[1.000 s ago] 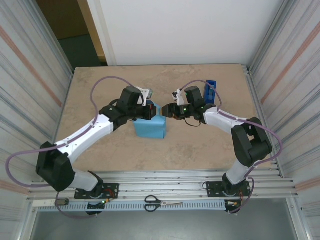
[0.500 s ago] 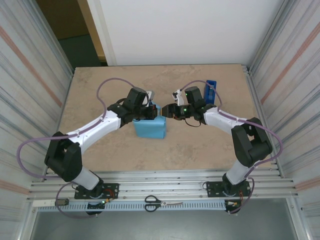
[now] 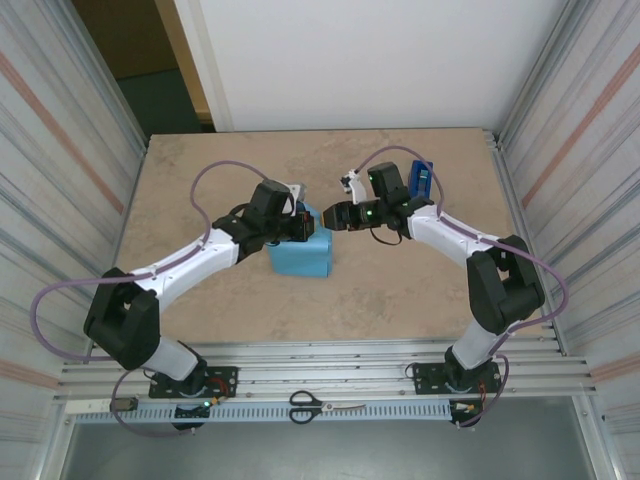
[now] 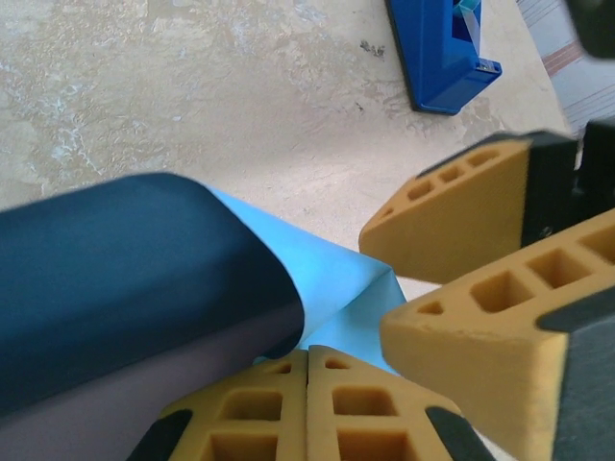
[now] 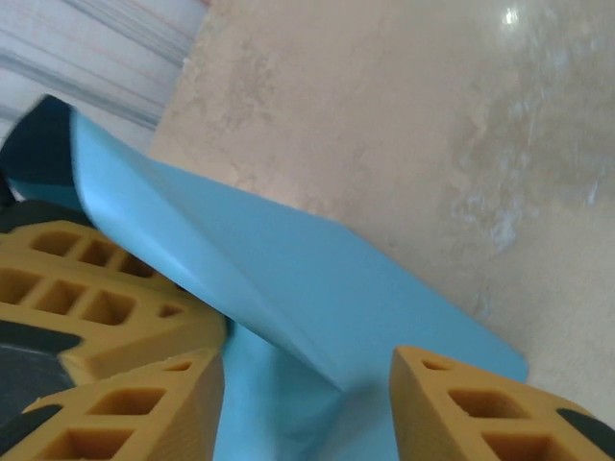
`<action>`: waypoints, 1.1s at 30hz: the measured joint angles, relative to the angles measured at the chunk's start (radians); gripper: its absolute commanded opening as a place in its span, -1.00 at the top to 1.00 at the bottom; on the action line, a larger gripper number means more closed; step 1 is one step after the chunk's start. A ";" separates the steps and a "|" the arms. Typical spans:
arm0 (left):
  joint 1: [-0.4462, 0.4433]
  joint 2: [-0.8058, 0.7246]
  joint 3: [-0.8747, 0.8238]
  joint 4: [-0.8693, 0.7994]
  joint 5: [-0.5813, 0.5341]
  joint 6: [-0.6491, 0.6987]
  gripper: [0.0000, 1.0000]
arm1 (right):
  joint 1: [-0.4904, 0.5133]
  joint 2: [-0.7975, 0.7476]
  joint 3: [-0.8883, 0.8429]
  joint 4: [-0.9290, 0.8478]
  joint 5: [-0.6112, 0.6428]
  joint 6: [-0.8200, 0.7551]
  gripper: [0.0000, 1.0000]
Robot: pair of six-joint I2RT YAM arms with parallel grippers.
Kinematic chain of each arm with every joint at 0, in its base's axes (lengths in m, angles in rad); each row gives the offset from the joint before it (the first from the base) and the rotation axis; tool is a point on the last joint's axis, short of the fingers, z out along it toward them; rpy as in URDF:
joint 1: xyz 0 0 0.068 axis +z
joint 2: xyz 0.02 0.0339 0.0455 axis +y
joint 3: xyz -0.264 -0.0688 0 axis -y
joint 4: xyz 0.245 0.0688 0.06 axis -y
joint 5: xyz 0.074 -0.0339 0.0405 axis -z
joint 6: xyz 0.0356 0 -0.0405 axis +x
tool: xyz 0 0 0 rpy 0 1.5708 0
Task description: Wrap the gift box in paper
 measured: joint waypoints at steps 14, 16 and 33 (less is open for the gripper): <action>-0.002 -0.012 -0.017 0.017 0.000 0.001 1.00 | -0.015 0.110 0.184 -0.138 -0.124 -0.644 0.23; -0.002 -0.012 -0.017 0.017 0.000 0.001 1.00 | -0.016 0.129 0.201 -0.165 -0.128 -0.701 0.24; -0.002 -0.012 -0.017 0.016 0.000 0.001 1.00 | -0.025 0.213 0.319 -0.331 -0.178 -0.896 0.33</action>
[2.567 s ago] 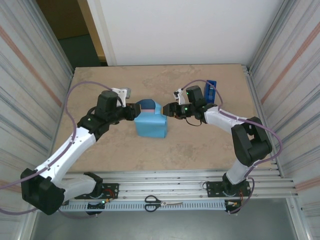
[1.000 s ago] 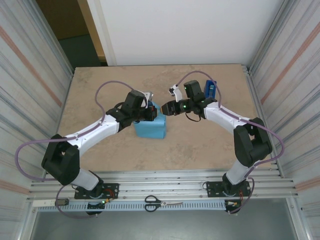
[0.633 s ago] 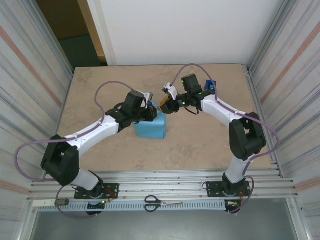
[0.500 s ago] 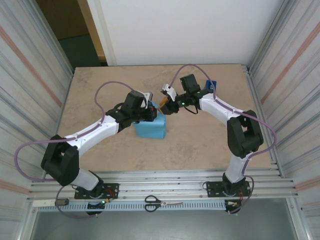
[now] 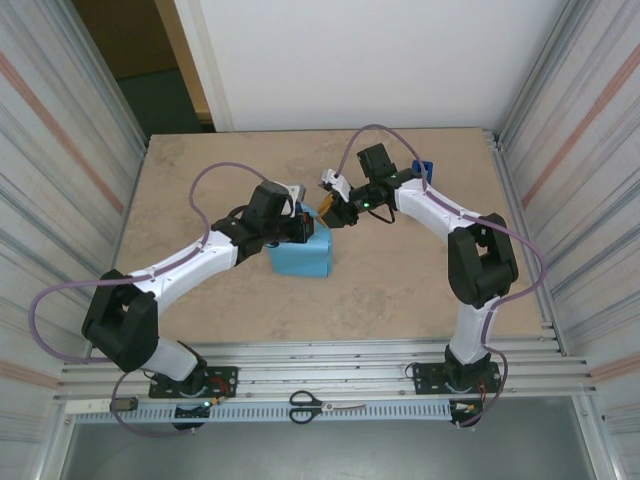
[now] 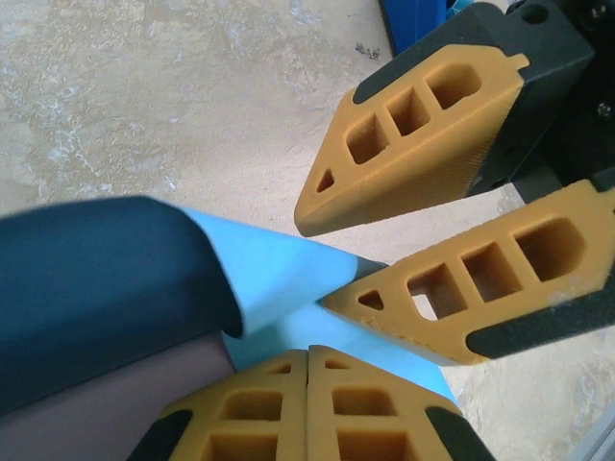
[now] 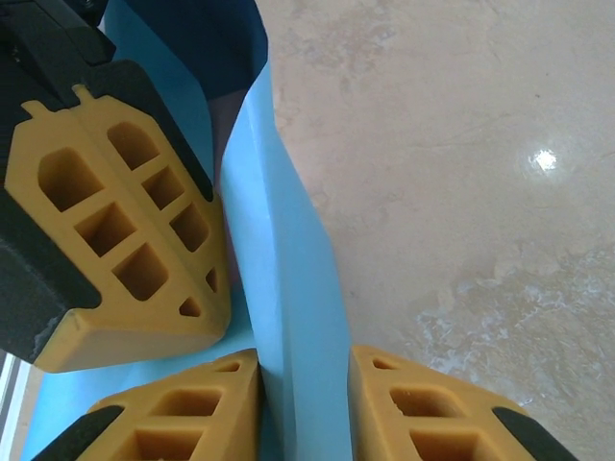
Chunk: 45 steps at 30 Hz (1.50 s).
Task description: Wrap the gift box in paper
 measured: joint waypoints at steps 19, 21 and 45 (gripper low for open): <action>0.000 -0.006 -0.006 0.003 -0.015 0.000 1.00 | 0.006 0.026 0.030 -0.023 -0.047 -0.001 1.00; 0.000 -0.008 -0.008 0.003 -0.015 0.000 1.00 | 0.008 0.026 0.030 -0.024 -0.048 -0.001 0.97; 0.000 -0.023 -0.026 0.016 -0.015 0.000 1.00 | 0.027 0.030 0.071 0.045 -0.074 0.075 1.00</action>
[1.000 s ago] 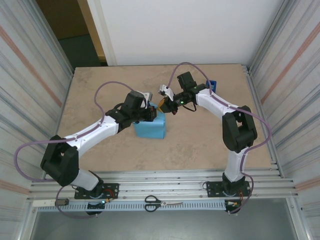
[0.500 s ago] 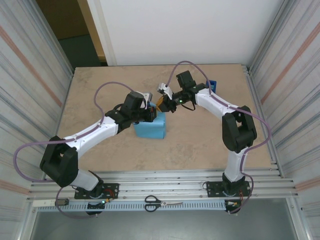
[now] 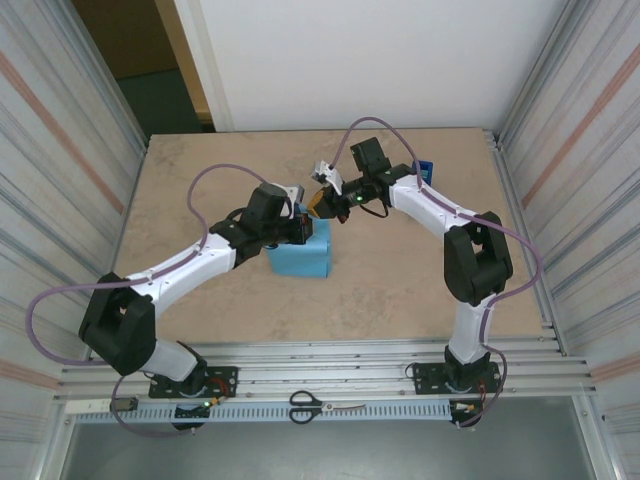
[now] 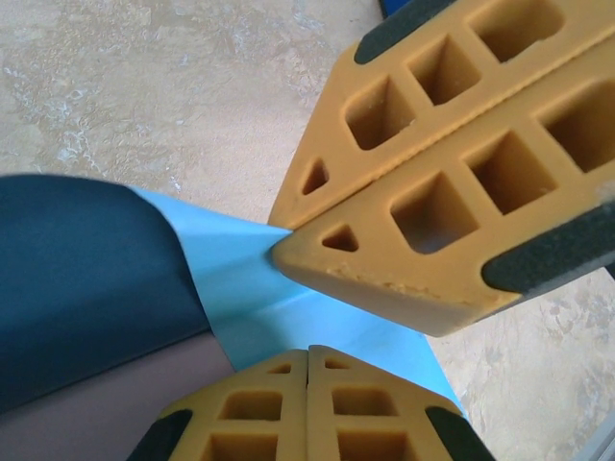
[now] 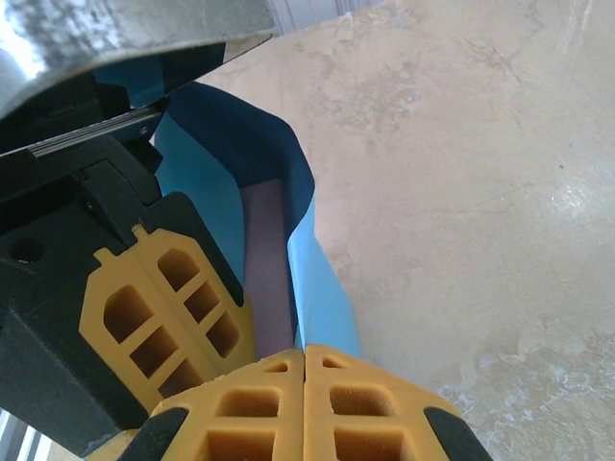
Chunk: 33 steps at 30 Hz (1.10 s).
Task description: Wrap the gift box in paper
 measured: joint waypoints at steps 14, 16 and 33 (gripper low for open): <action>0.000 -0.020 -0.016 -0.001 -0.004 0.000 1.00 | -0.048 -0.182 -0.190 0.157 0.237 0.293 -0.07; 0.000 -0.020 -0.016 -0.001 -0.004 0.000 1.00 | -0.076 -0.222 -0.233 0.174 0.264 0.367 -0.12; 0.000 -0.020 -0.016 -0.001 -0.003 -0.001 1.00 | 0.025 -0.249 -0.414 0.304 0.320 0.680 -0.23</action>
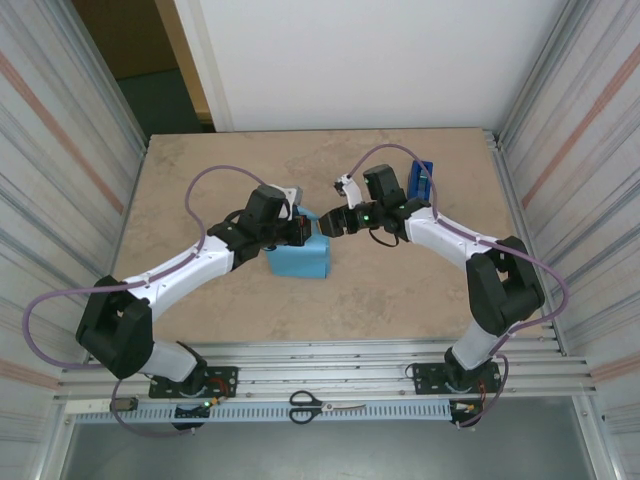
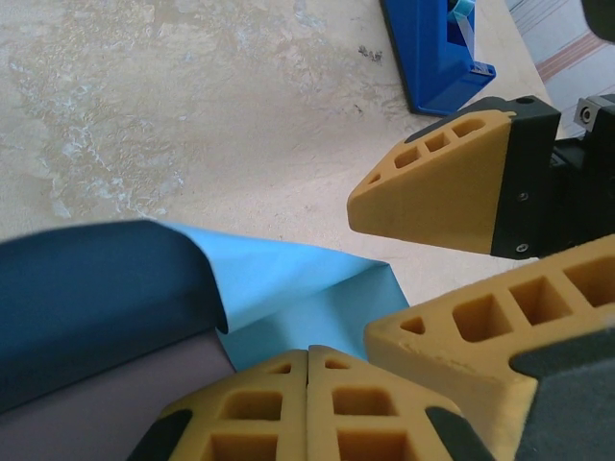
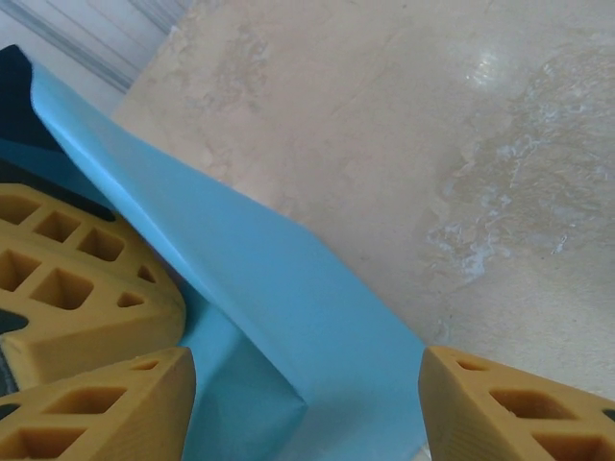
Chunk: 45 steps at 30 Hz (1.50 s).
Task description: Wrap the gift box in paper
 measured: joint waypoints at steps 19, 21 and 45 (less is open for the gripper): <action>0.173 -0.254 0.113 -0.187 0.037 0.043 0.52 | 0.007 -0.014 -0.087 0.139 0.003 0.066 0.02; 0.266 -0.305 0.078 -0.183 0.060 0.026 0.50 | 0.008 -0.015 -0.087 0.137 0.008 0.063 0.03; 0.441 -0.183 -0.197 -0.018 0.337 -0.140 0.30 | 0.027 -0.024 -0.074 0.102 0.048 0.055 0.02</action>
